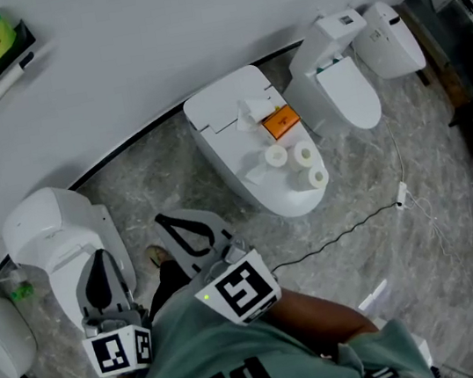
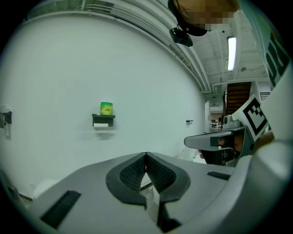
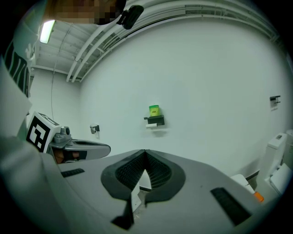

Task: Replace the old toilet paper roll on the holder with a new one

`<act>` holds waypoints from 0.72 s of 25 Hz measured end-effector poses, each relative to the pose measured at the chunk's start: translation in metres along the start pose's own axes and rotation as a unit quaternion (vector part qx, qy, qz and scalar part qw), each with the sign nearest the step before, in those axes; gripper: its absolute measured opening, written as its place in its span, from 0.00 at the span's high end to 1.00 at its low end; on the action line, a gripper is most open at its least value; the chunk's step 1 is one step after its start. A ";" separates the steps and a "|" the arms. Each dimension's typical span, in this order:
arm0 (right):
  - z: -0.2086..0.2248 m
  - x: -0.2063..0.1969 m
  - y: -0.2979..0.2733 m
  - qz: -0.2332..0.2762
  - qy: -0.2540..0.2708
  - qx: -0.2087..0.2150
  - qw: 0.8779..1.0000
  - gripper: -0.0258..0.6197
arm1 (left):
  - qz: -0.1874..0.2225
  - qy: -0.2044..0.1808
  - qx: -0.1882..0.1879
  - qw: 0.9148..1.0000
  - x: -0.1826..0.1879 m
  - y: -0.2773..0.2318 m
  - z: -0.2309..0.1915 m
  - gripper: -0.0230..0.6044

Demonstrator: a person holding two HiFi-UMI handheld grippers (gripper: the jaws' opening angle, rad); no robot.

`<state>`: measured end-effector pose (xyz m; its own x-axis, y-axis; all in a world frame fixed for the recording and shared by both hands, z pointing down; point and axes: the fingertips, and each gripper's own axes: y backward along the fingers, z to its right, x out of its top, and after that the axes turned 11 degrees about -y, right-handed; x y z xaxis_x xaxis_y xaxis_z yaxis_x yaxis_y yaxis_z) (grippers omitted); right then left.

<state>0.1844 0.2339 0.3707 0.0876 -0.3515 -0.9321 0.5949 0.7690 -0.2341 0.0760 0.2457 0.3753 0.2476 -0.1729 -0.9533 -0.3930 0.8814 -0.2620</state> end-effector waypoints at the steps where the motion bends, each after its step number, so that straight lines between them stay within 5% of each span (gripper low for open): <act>1: -0.002 0.001 -0.004 0.000 0.001 0.000 1.000 0.96 | 0.001 0.000 0.000 1.000 0.000 -0.001 -0.004 0.96; 18: -0.040 0.017 -0.074 0.000 0.019 0.009 1.000 0.96 | 0.020 0.027 0.012 0.999 -0.002 -0.010 -0.077 0.96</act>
<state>0.1100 0.1918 0.3610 0.0587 -0.3305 -0.9420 0.6086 0.7598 -0.2287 0.0113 0.2039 0.3683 0.1847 -0.1600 -0.9697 -0.3801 0.8983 -0.2206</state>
